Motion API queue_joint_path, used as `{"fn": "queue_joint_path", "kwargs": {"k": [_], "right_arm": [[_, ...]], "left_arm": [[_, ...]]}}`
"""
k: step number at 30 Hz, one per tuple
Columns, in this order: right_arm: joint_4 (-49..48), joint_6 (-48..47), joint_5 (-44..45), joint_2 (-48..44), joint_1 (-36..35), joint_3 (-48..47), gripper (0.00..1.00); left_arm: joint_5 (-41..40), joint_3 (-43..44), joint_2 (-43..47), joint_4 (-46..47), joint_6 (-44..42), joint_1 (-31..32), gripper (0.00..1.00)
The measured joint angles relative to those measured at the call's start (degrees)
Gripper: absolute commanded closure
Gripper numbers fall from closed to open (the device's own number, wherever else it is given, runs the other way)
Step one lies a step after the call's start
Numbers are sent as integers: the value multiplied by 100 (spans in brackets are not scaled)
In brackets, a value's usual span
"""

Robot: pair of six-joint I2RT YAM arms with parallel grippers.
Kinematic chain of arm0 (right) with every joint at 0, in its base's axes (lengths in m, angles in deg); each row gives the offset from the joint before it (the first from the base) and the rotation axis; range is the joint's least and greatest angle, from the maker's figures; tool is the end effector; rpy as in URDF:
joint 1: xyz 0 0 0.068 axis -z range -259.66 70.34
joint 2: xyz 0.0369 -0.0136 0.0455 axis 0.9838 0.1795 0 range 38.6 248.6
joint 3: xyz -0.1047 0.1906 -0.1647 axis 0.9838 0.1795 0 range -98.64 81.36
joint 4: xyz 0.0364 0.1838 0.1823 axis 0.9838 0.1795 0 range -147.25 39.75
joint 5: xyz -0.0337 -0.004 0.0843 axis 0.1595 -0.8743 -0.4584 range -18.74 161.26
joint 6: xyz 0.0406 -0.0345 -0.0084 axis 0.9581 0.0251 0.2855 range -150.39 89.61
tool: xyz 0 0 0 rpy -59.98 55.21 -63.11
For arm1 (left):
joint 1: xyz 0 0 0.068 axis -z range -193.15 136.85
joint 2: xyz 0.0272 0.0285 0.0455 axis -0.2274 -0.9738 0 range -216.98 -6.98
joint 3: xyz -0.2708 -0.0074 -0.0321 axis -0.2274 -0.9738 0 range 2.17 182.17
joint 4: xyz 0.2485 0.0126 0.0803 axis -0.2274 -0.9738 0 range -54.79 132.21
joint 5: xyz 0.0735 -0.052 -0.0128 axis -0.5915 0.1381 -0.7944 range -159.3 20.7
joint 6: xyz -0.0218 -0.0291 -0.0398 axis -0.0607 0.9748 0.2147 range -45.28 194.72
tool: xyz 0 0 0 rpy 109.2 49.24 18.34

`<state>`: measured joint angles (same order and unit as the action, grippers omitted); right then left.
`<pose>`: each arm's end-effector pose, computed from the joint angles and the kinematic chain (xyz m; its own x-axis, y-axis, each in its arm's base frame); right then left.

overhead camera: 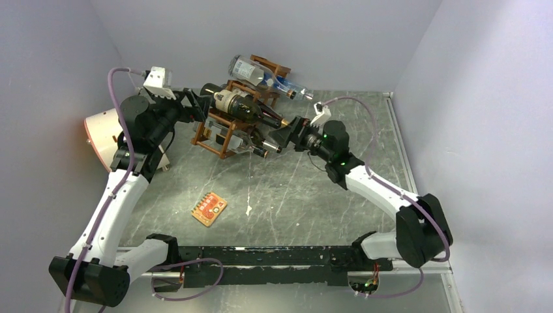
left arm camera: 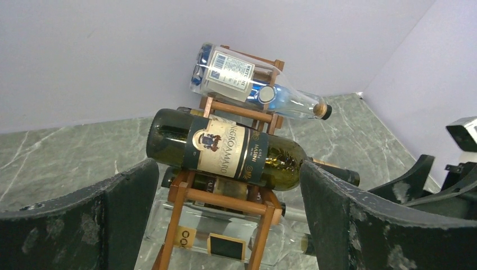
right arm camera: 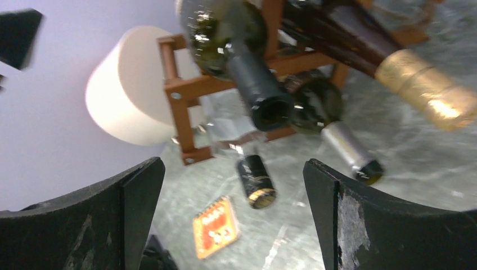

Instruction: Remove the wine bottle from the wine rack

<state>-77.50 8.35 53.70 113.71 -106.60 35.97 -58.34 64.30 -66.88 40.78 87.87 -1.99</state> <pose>0.2635 0.1460 0.2815 -0.5507 0.3894 -0.7383 -0.4521 0.6043 0.6560 0.2332 -0.0529 0.4128 -0.0724 -0.2134 -0.9743 0.3697 0.9015 -0.2249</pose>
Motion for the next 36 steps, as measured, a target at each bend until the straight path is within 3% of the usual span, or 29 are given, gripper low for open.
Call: {"fn": "queue_joint_path", "kwargs": {"k": [5,20,24,36], "right_arm": [[-1093,1115,721,330,-426,271,2],[-1939,2684,3206,1504,-1311,-96,8],[-2092,3088,3602,1843,-1331,-199,17],[-2306,3777,4179,2234,-1379,-529,18]], "left_arm": [[20,0,15,33,44,31,2],[20,0,262,81,120,166,2],[-11,0,280,94,114,334,2],[-57,0,275,114,70,599,2]]}}
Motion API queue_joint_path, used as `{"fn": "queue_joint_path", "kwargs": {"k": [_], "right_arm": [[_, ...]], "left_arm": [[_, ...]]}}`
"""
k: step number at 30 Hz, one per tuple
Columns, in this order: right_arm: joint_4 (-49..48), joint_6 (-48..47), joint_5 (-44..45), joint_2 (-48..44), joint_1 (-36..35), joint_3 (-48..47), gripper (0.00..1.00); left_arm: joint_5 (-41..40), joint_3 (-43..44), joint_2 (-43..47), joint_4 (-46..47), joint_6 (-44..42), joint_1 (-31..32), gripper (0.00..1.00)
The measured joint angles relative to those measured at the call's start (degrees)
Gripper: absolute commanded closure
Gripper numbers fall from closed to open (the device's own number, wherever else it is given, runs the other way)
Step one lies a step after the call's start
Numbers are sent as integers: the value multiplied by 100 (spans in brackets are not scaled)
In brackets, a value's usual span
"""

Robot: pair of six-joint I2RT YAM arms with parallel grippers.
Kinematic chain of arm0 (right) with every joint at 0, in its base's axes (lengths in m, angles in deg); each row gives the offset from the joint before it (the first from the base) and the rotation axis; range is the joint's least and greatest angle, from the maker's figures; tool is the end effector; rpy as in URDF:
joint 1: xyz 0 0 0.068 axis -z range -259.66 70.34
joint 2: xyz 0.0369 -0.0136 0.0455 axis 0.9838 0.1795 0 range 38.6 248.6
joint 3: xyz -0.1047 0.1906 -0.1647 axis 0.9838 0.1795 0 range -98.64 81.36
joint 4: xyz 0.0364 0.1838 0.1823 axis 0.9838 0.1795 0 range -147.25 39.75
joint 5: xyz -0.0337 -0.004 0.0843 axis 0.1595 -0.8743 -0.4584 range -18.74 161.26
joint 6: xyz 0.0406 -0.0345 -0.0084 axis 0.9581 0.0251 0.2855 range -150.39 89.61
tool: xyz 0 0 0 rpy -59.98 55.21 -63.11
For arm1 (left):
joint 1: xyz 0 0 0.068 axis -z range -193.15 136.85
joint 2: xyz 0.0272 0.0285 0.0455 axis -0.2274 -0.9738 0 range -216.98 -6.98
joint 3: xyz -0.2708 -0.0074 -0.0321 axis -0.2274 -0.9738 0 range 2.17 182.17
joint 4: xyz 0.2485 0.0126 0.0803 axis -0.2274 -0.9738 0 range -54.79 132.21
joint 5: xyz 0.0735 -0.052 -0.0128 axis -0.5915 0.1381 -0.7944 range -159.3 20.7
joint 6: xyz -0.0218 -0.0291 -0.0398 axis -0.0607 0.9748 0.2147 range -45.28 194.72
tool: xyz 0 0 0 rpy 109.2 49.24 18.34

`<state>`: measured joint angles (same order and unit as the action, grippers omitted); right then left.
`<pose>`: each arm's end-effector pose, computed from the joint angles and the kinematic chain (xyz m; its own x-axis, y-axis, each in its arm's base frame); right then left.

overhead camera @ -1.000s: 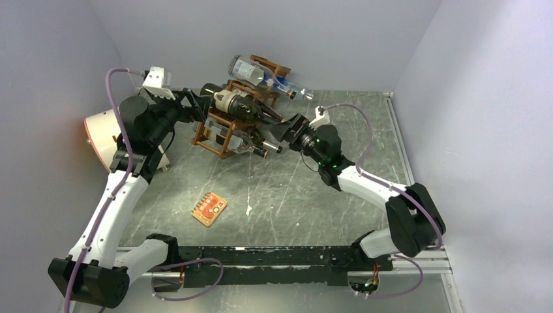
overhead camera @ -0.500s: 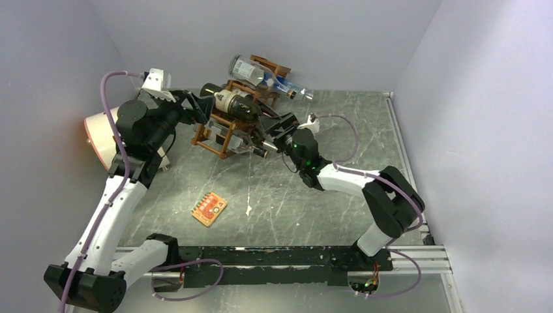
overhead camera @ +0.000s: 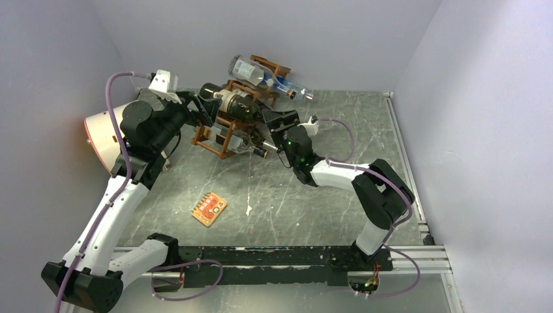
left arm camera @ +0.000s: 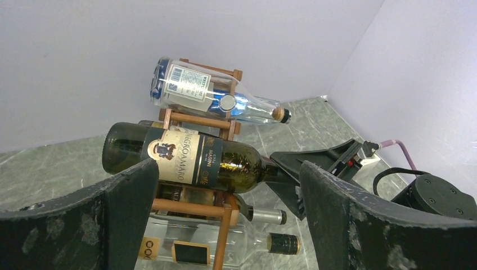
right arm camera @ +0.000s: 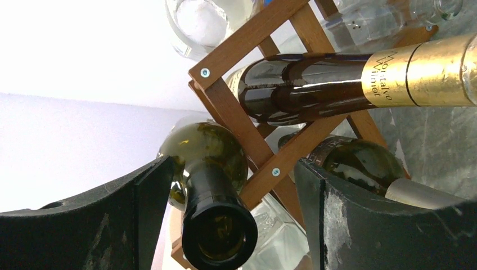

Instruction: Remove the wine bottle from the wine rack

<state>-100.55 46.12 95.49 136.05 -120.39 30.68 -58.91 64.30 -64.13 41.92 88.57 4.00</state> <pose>0.2914 0.2316 0.2314 -0.2875 0.9227 -0.2569 -0.0219 0.2618 0.9649 0.2125 -0.0723 0.4252 -0.0347 -0.2357 -0.9712 0.4670 0.8554 -0.2243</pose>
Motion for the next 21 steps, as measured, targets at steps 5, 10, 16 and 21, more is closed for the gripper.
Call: {"fn": "queue_joint_path", "kwargs": {"k": [5,10,16,21], "right_arm": [[138,256,179,98,-24,-223,20],[210,422,350,153,-101,-367,28],[345,649,468,223,-140,-420,30],[498,778,518,280,-140,-481,38]], "left_arm": [[-9,0,0,0,-9,42,2],[-13,0,-9,0,-13,72,2],[-33,0,-42,2,-22,127,2],[-52,0,-42,0,-55,146,2]]}}
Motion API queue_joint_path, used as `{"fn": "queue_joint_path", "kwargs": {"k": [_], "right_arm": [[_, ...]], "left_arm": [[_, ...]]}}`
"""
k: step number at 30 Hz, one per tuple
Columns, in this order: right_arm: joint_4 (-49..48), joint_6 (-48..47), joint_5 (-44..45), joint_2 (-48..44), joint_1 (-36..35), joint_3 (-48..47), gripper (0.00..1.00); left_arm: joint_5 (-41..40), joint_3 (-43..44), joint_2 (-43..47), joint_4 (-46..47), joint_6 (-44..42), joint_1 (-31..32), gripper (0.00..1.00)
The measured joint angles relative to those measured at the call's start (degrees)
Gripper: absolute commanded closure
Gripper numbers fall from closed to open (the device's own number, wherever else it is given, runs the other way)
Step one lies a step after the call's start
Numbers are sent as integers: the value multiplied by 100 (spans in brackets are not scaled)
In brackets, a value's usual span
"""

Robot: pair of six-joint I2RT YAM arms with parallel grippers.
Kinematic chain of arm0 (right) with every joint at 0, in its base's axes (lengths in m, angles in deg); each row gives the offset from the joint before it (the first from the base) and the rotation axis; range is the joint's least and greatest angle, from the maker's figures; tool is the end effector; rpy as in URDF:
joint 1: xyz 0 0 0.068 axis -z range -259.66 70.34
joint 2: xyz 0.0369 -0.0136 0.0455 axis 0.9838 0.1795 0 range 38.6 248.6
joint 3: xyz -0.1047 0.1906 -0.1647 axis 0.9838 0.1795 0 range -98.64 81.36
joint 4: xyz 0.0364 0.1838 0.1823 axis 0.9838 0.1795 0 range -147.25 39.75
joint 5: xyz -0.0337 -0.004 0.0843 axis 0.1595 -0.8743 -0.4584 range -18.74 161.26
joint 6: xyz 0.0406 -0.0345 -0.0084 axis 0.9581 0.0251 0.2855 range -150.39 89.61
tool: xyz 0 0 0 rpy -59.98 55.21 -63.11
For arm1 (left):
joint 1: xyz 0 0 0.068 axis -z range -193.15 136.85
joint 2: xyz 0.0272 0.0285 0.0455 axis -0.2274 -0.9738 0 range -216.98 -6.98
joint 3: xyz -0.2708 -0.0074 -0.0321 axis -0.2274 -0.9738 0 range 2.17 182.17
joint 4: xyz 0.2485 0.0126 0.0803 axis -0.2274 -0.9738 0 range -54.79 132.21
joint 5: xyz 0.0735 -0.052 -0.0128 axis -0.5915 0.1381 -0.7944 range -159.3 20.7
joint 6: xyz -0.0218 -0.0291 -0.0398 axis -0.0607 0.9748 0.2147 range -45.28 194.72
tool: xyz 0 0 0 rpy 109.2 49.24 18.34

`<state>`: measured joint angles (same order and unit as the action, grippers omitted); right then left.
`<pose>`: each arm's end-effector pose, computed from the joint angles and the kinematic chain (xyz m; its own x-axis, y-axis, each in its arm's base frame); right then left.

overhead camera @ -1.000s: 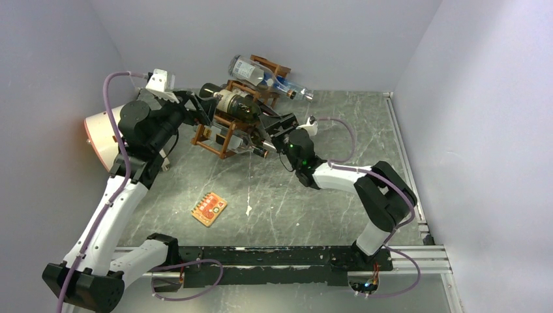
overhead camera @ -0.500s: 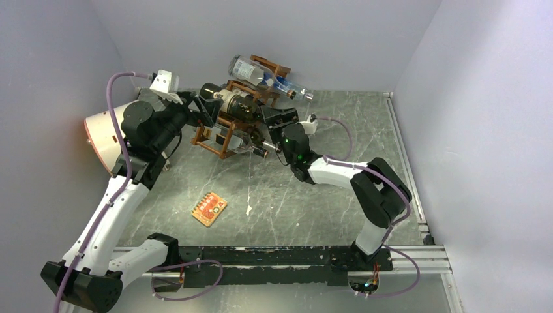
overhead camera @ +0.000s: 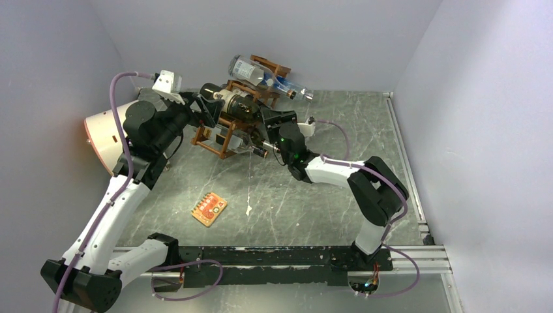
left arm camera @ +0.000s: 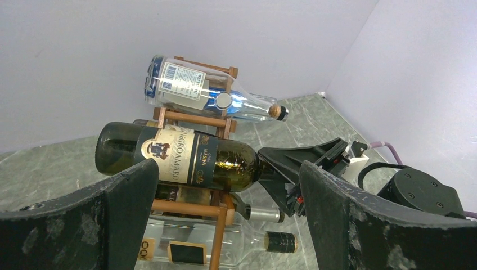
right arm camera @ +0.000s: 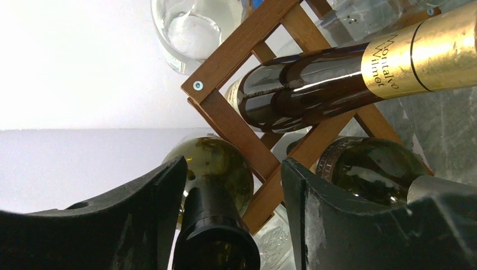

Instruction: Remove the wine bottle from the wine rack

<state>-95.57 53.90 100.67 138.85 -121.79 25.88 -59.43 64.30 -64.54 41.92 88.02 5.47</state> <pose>0.2991 0.2469 0.2316 -0.2297 0.9611 -0.1536 0.0606 0.1717 0.9833 0.2128 -0.0781 0.4237 -0.0409 -0.2254 -0.9734 0.4800 0.8500 -0.2170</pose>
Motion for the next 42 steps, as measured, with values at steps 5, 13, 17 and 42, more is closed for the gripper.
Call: {"fn": "queue_joint_path", "kwargs": {"k": [5,13,17,42], "right_arm": [[-13,203,7,-2,-4,-26,56],[-164,660,-120,-2,-2,-35,75],[-173,723,-245,-24,26,-22,89],[-411,1231,-1729,-179,761,219,100]], "left_arm": [[-35,0,0,0,-2,26,2],[-68,0,-9,0,-2,52,2],[-76,0,-17,0,-4,68,2],[-319,0,-26,0,-61,74,2]]}}
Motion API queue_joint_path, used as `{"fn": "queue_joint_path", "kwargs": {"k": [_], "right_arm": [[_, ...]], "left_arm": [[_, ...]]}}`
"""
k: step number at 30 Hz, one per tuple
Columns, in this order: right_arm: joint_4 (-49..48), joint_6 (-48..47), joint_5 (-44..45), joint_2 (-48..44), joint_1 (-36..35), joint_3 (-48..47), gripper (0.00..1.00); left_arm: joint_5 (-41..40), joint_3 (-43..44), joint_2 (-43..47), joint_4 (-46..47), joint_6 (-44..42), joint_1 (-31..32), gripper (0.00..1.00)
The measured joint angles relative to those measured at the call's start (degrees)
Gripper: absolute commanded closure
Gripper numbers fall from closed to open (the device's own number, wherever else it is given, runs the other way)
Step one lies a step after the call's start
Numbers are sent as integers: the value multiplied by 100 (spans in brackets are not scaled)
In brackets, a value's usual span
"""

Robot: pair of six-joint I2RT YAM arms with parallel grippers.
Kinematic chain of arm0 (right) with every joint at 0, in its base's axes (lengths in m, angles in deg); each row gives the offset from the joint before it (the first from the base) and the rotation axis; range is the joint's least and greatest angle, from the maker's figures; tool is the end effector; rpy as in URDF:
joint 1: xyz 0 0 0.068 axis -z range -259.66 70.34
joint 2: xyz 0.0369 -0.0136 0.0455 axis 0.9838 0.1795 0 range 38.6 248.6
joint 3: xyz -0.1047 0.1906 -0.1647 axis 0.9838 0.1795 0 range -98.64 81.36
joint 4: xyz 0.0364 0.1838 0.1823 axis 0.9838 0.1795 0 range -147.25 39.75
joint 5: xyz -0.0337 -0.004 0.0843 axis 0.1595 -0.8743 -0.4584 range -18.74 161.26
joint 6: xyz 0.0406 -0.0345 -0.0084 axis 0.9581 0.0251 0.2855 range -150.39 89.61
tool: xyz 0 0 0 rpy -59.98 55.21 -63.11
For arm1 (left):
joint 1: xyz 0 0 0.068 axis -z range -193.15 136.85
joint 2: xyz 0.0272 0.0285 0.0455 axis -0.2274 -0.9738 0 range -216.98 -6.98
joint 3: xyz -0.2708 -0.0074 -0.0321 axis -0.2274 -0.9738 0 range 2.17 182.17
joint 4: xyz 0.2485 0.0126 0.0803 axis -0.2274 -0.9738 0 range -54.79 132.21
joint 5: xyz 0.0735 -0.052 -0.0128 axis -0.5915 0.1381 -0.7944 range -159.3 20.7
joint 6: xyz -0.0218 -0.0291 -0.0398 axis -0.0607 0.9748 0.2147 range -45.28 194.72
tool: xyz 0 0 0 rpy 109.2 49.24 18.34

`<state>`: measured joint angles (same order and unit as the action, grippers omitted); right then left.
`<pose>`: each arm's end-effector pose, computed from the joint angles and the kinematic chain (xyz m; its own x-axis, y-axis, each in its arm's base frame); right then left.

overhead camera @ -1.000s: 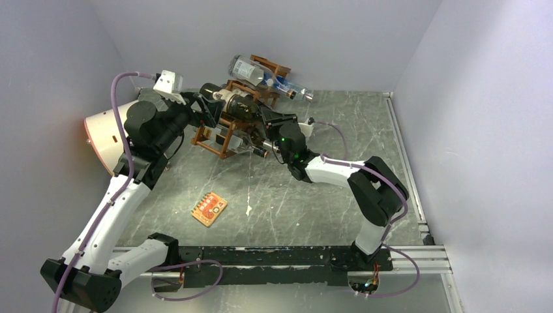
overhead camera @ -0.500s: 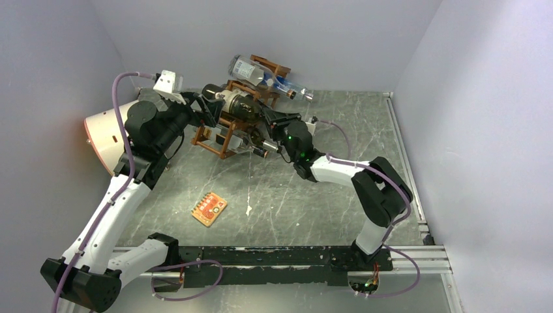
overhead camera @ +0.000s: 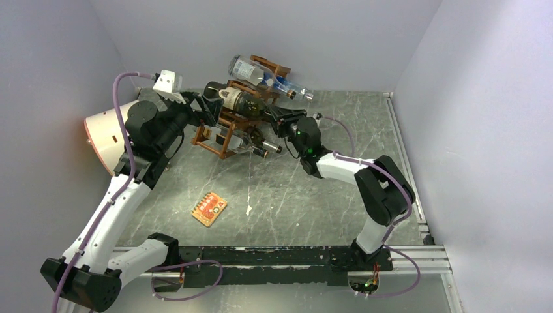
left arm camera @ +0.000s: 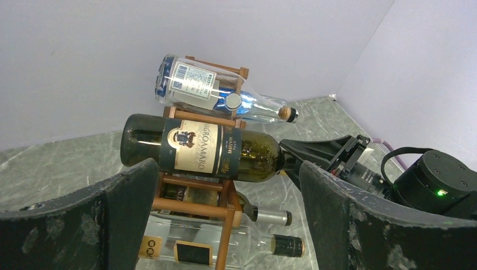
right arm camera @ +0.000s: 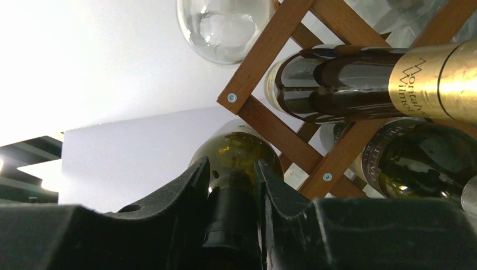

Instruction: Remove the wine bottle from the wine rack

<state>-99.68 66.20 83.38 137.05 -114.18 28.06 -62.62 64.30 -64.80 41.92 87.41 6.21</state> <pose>0.3196 0.2107 0.2381 -0.3743 0.9214 0.1049 0.0825 -0.0795 0.9934 0.2140 -0.0796 0.4228 -0.0319 -0.2200 -0.9750 0.4425 0.8716 -0.2112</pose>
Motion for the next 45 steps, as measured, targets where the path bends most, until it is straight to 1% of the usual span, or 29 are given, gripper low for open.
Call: {"fn": "queue_joint_path", "kwargs": {"k": [12,17,18,22,27,32,40,45], "right_arm": [[-227,341,-494,-216,369,149,100],[-273,551,-697,-461,564,149,100],[-273,597,-750,-527,621,149,100],[-269,721,-944,-868,951,205,100],[-258,896,-1117,-1394,1626,446,100],[-57,1060,-1292,-2079,2514,905,100],[671,1187,-1937,-3226,4345,1611,100],[859,1241,-2428,-3534,5215,1993,100]], "left_arm": [[-133,-61,22,2,-9,0,2],[-249,-85,90,4,-17,0,2],[-275,-101,114,7,-26,0,0],[-398,-136,184,9,-57,0,2],[-535,-192,208,24,-111,0,2],[-546,-192,164,26,-127,0,1],[-544,-192,7,24,-129,0,2],[-544,-192,-22,24,-129,0,2]]}}
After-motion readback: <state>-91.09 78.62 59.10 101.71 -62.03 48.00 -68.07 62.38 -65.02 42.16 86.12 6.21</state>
